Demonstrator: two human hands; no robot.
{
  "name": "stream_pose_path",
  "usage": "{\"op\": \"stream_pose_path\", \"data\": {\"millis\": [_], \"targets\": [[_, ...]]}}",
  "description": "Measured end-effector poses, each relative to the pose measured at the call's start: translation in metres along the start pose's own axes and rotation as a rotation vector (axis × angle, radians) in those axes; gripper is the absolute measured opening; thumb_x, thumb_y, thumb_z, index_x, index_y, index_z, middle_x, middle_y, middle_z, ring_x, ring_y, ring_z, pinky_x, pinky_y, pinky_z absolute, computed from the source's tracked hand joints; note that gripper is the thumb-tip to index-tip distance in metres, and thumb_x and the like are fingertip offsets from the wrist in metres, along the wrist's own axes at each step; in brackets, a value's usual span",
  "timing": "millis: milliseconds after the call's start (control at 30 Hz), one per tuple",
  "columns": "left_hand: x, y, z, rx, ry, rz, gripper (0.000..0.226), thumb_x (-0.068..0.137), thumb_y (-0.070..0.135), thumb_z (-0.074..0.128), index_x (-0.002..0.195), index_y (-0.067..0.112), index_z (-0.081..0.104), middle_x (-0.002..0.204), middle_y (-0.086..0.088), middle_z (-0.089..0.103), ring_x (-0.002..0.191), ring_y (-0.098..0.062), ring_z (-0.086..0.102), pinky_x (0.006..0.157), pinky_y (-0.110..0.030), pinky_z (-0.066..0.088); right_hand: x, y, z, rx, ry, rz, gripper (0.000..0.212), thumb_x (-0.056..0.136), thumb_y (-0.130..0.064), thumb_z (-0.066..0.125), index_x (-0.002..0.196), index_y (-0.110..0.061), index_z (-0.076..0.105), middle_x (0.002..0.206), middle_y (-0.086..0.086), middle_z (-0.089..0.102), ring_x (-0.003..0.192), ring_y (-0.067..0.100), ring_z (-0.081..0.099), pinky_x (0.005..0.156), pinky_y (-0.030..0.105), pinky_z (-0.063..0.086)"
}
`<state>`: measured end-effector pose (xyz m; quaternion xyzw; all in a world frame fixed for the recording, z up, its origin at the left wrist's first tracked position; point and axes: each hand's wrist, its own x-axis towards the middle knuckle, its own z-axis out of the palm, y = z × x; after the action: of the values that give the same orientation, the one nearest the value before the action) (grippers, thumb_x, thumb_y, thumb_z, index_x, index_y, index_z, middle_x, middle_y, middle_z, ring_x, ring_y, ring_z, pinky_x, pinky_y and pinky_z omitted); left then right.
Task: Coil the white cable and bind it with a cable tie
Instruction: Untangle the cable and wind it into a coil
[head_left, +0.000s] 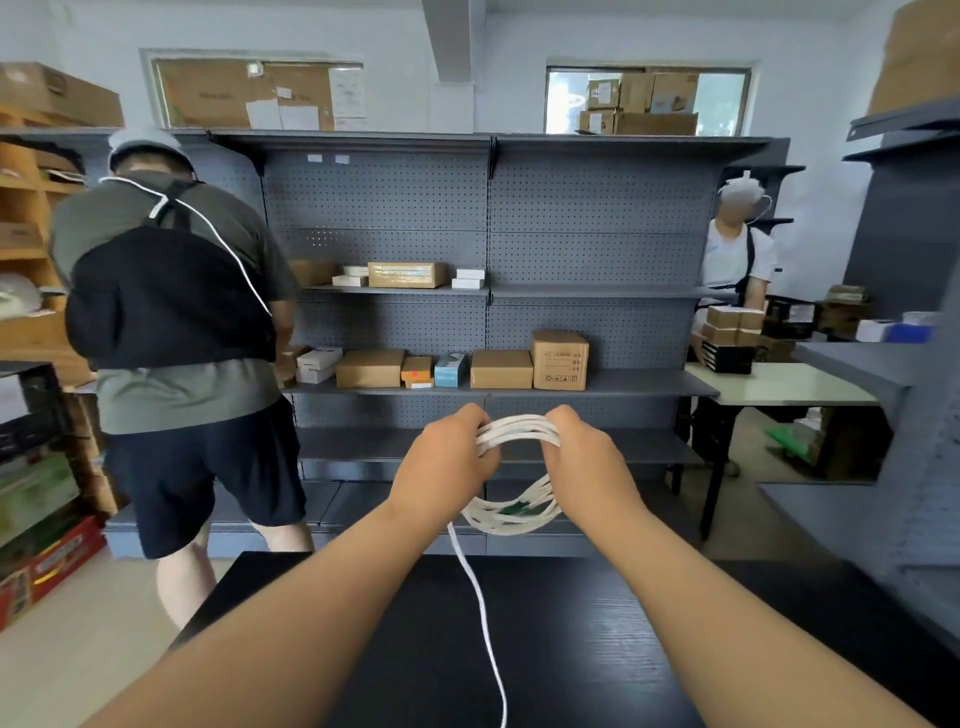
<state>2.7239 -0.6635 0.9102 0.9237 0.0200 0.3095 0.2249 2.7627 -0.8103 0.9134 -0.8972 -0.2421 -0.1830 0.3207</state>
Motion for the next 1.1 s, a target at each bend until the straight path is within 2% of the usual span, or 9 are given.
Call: {"op": "stream_pose_path", "data": {"millis": [267,400,467,567,633,733,800,933,1100], "targets": [[-0.005,-0.029,-0.004,-0.365,0.012,-0.189,0.014,0.085,0.029,0.058,0.073,0.026,0.052,0.064,0.005,0.059,0.060,-0.010,0.055,0.047,-0.019,0.038,-0.003,-0.015,0.022,0.402,0.080,0.253,0.014,0.095,-0.017,0.042,0.087,-0.018,0.053,0.084,0.007,0.064,0.075,0.023,0.058,0.062,0.032,0.045],[-0.010,-0.040,-0.015,-0.376,-0.029,-0.190,0.017,0.086,0.031,0.058,0.070,0.027,0.051,0.058,0.007,0.060,0.055,-0.005,0.058,0.042,-0.011,0.034,-0.008,-0.025,0.037,0.541,0.138,0.307,0.022,0.094,-0.017,0.042,0.076,-0.026,0.050,0.075,0.001,0.063,0.074,0.022,0.062,0.062,0.031,0.046],[-0.015,-0.047,-0.021,-0.348,-0.066,-0.164,0.019,0.087,0.031,0.057,0.070,0.026,0.050,0.059,0.006,0.060,0.057,-0.005,0.060,0.045,-0.015,0.036,-0.012,-0.030,0.046,0.639,0.151,0.372,0.022,0.095,-0.017,0.043,0.076,-0.026,0.050,0.076,0.002,0.062,0.078,0.024,0.065,0.063,0.032,0.048],[-0.022,-0.058,-0.028,-0.321,-0.109,-0.125,0.019,0.088,0.028,0.055,0.070,0.022,0.050,0.058,0.004,0.060,0.046,0.004,0.055,0.041,-0.008,0.036,-0.018,-0.038,0.056,0.781,0.103,0.470,0.018,0.096,-0.018,0.045,0.081,-0.023,0.052,0.080,0.003,0.062,0.083,0.024,0.066,0.070,0.037,0.052],[-0.025,-0.062,-0.033,-0.271,-0.114,-0.112,0.016,0.089,0.026,0.052,0.075,0.018,0.052,0.059,0.003,0.059,0.045,0.003,0.055,0.040,-0.008,0.036,-0.021,-0.043,0.059,0.749,0.070,0.472,0.018,0.096,-0.018,0.045,0.081,-0.024,0.052,0.082,0.004,0.062,0.085,0.024,0.066,0.072,0.038,0.053],[-0.023,-0.062,-0.040,-0.093,-0.057,-0.047,0.015,0.090,0.022,0.050,0.080,0.010,0.051,0.062,0.000,0.053,0.059,-0.018,0.056,0.053,-0.029,0.043,-0.020,-0.050,0.053,0.458,0.072,0.300,0.012,0.093,-0.014,0.047,0.085,-0.022,0.052,0.087,0.003,0.062,0.083,0.024,0.062,0.070,0.037,0.049],[-0.020,-0.057,-0.044,0.028,-0.021,0.037,0.014,0.090,0.020,0.051,0.079,0.012,0.046,0.061,0.002,0.045,0.060,-0.023,0.049,0.051,-0.030,0.036,-0.018,-0.056,0.046,0.228,0.053,0.136,0.009,0.091,-0.015,0.049,0.093,-0.023,0.050,0.088,0.000,0.060,0.079,0.021,0.057,0.065,0.031,0.043],[-0.017,-0.049,-0.049,0.172,-0.020,0.193,0.010,0.088,0.021,0.053,0.090,0.012,0.051,0.074,0.000,0.048,0.068,-0.024,0.053,0.057,-0.033,0.041,-0.018,-0.065,0.043,-0.057,-0.014,-0.094,0.015,0.093,-0.019,0.050,0.108,-0.020,0.050,0.088,-0.002,0.052,0.080,0.022,0.052,0.067,0.032,0.042],[-0.021,-0.055,-0.047,0.134,-0.002,0.231,0.014,0.086,0.026,0.056,0.093,0.014,0.053,0.077,0.003,0.051,0.070,-0.021,0.052,0.058,-0.032,0.039,-0.021,-0.061,0.039,-0.032,-0.016,-0.112,0.005,0.093,-0.022,0.049,0.094,-0.019,0.053,0.082,0.002,0.056,0.076,0.024,0.052,0.066,0.035,0.042]]}}
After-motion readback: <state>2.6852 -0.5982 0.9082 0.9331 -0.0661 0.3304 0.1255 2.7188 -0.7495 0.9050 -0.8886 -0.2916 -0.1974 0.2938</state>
